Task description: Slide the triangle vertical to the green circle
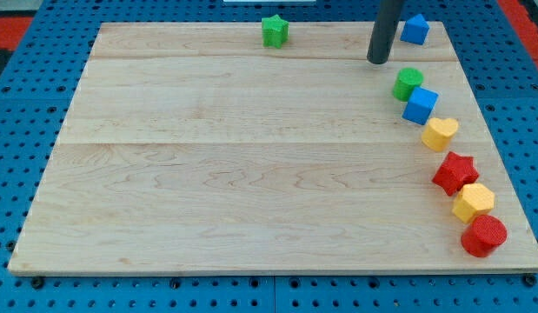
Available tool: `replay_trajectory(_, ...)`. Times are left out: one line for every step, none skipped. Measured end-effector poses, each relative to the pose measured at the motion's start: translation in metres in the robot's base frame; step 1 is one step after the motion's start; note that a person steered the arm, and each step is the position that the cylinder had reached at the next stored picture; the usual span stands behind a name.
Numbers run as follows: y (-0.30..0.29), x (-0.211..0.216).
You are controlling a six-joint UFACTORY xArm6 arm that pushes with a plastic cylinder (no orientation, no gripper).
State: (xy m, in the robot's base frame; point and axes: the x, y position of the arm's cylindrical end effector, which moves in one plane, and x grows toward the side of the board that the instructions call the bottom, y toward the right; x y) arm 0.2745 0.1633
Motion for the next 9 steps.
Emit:
replay_trajectory(0.028, -0.002)
replay_trajectory(0.108, -0.002)
replay_trajectory(0.126, -0.025)
replay_trajectory(0.135, -0.058)
replay_trajectory(0.139, -0.071)
replay_trajectory(0.128, -0.067)
replay_trajectory(0.119, -0.052)
replay_trajectory(0.100, -0.050)
replay_trajectory(0.082, -0.053)
